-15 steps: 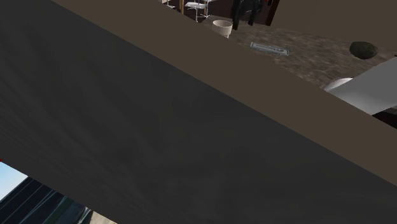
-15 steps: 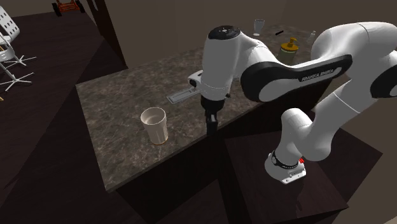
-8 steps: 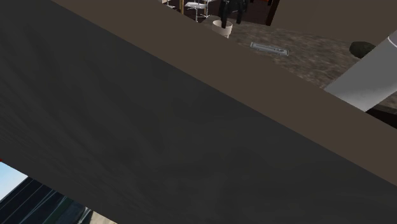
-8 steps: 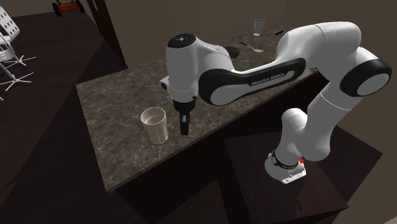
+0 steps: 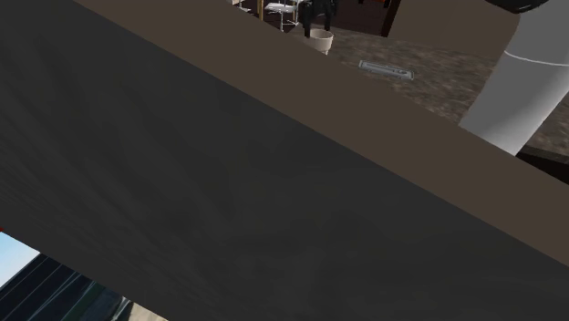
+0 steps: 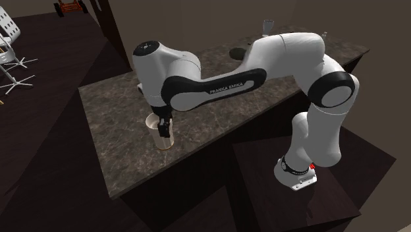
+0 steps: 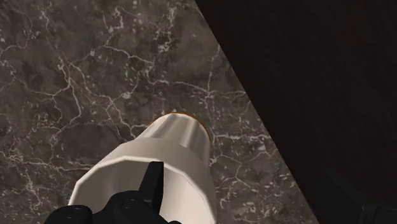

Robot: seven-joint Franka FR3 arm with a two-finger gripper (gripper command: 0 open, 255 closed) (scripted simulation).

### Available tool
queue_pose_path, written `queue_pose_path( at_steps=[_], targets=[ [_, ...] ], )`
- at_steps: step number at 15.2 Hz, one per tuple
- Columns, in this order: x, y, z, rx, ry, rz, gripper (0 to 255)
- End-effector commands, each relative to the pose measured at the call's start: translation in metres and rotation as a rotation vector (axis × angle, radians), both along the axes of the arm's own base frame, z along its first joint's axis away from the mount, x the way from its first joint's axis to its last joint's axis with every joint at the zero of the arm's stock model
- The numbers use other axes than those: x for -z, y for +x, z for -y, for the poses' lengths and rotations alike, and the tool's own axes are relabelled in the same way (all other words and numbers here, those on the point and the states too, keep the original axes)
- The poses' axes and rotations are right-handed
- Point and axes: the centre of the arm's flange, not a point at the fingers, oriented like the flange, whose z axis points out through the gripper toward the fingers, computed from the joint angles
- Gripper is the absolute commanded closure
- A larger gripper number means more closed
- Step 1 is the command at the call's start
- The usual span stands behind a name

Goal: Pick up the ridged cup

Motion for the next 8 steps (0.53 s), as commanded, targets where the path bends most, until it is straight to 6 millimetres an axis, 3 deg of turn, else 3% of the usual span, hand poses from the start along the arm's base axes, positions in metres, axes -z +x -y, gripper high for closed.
queue_pose_path(
  at_steps=[1, 4, 8],
  targets=[
    [0.012, 0.025, 0.011, 0.002, -0.006, -0.009, 0],
    [0.020, 0.054, 0.024, 0.006, -0.013, -0.021, 0],
    [0.042, 0.054, 0.024, 0.006, -0.013, -0.021, 0]
  ],
)
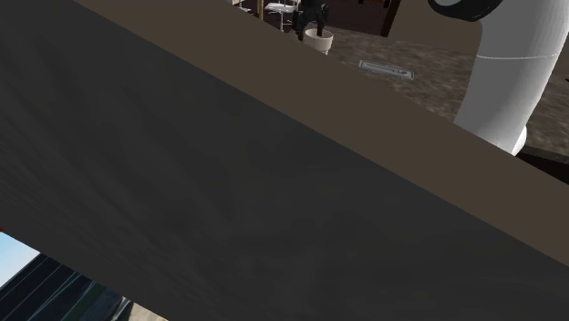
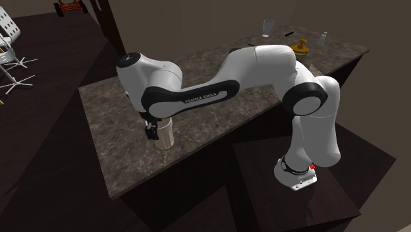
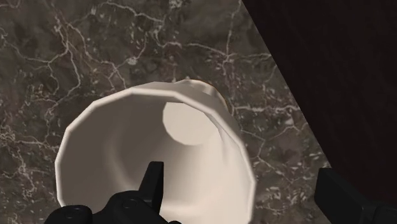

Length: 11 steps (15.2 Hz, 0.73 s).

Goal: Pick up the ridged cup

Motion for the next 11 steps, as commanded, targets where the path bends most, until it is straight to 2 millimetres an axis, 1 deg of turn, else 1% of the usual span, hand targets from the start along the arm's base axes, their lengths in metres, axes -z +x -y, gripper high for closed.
queue_pose_path(
  at_steps=[1, 3, 5, 6, 11],
  targets=[
    [0.010, 0.001, 0.000, 0.000, 0.000, 0.000, 0],
    [0.024, 0.001, 0.000, 0.000, 0.000, 0.000, 0],
    [0.024, 0.001, 0.000, 0.000, 0.000, 0.000, 0],
    [0.024, 0.001, 0.000, 0.000, 0.000, 0.000, 255],
    [0.024, 0.001, 0.000, 0.000, 0.000, 0.000, 255]
  ],
)
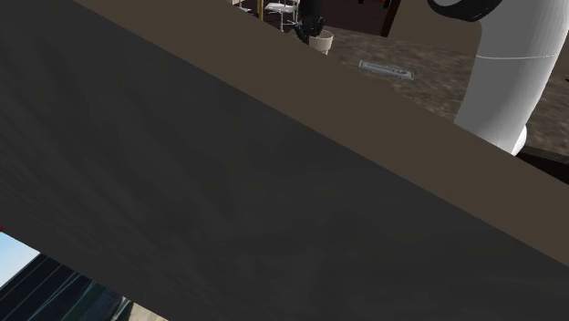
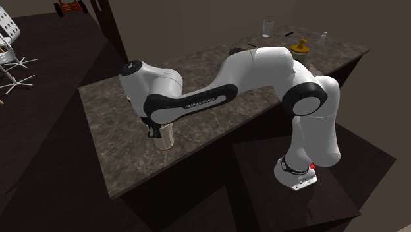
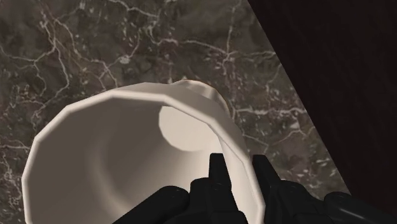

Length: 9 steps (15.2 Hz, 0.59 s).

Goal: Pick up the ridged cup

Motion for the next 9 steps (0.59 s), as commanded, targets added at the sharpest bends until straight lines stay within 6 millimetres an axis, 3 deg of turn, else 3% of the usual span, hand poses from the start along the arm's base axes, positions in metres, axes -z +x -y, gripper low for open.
queue_pose_path(
  at_steps=[1, 4, 9],
  targets=[
    [0.001, 0.000, 0.000, 0.000, 0.000, -0.002, 255],
    [0.000, 0.000, 0.000, 0.000, 0.000, -0.002, 255],
    [-0.026, 0.000, 0.000, 0.000, 0.000, -0.002, 255]
  ],
)
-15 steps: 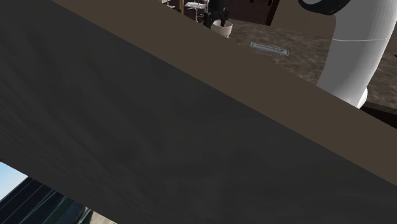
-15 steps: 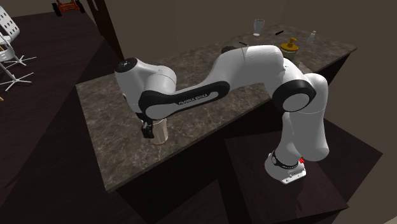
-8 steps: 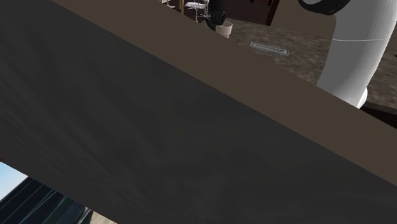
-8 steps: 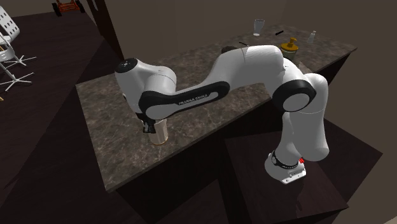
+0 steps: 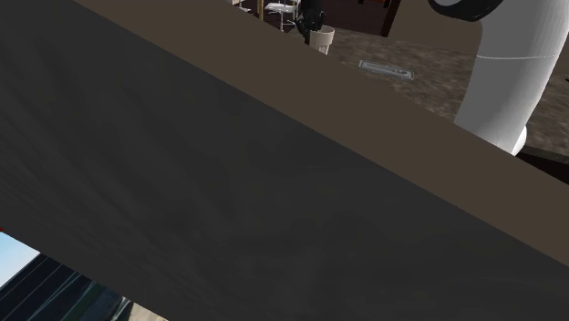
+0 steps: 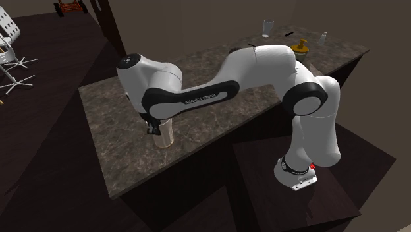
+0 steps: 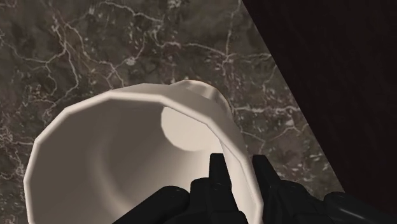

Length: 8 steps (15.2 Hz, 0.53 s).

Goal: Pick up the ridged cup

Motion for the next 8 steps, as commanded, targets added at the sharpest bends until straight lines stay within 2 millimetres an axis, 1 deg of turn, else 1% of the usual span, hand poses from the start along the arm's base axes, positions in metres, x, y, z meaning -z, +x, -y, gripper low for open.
queue_pose_path(
  at_steps=[1, 8],
  targets=[
    [-0.011, 0.001, 0.001, 0.000, 0.000, 0.001, 255],
    [-0.048, 0.001, 0.001, 0.000, 0.000, 0.001, 255]
  ],
)
